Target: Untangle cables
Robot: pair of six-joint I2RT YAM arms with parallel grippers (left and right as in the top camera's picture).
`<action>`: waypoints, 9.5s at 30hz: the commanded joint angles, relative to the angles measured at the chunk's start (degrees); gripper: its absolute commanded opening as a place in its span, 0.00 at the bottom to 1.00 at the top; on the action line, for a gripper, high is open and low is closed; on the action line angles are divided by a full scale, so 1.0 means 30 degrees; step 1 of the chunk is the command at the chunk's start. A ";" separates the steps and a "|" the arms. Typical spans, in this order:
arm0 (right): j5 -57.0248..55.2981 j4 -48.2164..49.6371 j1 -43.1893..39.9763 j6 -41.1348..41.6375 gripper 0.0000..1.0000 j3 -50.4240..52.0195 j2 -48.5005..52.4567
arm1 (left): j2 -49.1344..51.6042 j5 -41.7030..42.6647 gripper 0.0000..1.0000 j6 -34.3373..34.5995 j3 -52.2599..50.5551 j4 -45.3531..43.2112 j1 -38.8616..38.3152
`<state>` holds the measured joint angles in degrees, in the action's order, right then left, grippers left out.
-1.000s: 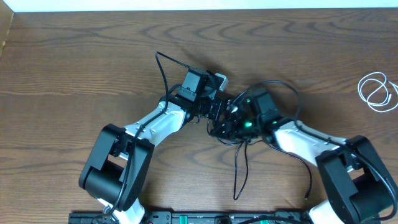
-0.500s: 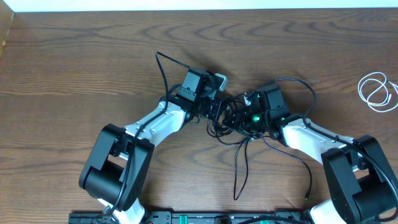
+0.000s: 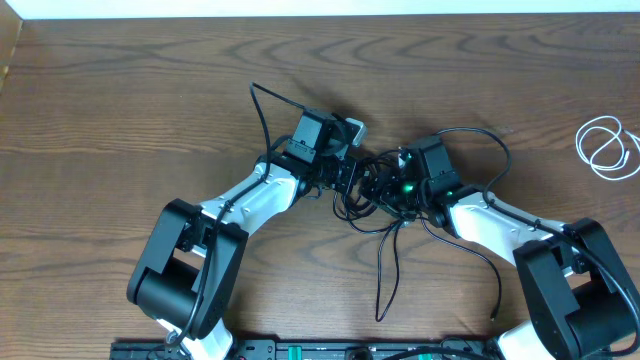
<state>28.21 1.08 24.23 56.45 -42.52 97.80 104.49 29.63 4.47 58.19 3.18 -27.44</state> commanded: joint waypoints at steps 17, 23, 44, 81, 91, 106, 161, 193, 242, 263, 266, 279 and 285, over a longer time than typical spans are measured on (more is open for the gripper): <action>-0.1676 0.0291 0.0852 0.0758 0.32 0.0087 -0.0372 | -0.0007 -0.0095 0.08 -0.0255 0.0051 0.0066 0.0029; -0.2484 0.0306 0.1268 0.1545 0.31 0.0087 -0.0372 | -0.0007 -0.0095 0.08 -0.0255 0.0051 0.0066 0.0029; -0.3818 0.0291 0.1960 0.1902 0.31 0.0087 -0.0372 | -0.0007 -0.0095 0.08 -0.0255 0.0051 0.0058 0.0029; -0.5297 0.0313 0.2769 0.1989 0.31 0.0087 -0.0364 | -0.0007 -0.0095 0.08 -0.0255 0.0051 0.0058 0.0029; -0.5355 0.0444 0.2834 0.2324 0.30 0.0087 -0.0364 | -0.0007 -0.0095 0.08 -0.0255 0.0051 0.0058 0.0029; -0.5697 0.0772 0.2834 0.2331 0.29 0.0087 0.0780 | -0.0007 -0.0095 0.08 -0.0255 0.0051 0.0058 0.0029; -0.5180 -0.4364 0.6521 0.1027 0.01 0.0087 -0.3330 | -0.0007 -0.0080 0.08 0.1625 0.0051 -0.0372 0.0029; -0.6914 -0.1574 0.1960 -0.3985 0.01 0.0087 -0.1537 | -0.0007 0.4976 0.07 0.0168 0.0051 -0.0561 0.0029; -0.3861 -0.0933 0.9311 -0.0641 0.09 0.0087 -0.1013 | 0.0000 -0.0226 0.15 0.1494 0.0051 -0.0648 0.0029; -0.1785 -0.3490 0.3228 -0.6798 0.22 0.0080 -0.2739 | -0.2900 -0.0940 0.68 0.3155 0.0051 0.0976 0.0175; -0.1617 -0.3490 0.1931 -0.7490 0.22 0.0080 -0.2739 | -0.3701 -0.2448 0.68 0.4218 0.0051 0.2339 0.0211; -0.4197 -0.4080 0.2040 -0.8269 0.26 0.0095 -0.2703 | -0.3344 -0.6127 0.59 0.4619 0.0036 1.3180 0.0211; -0.6302 -0.3570 0.3198 -0.8262 0.27 0.0087 -0.2703 | -0.2790 -0.6098 0.59 0.5253 -0.0663 1.2983 0.0211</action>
<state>14.20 -10.11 32.73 32.58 -41.56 90.61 94.89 12.95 18.31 57.60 42.15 -26.85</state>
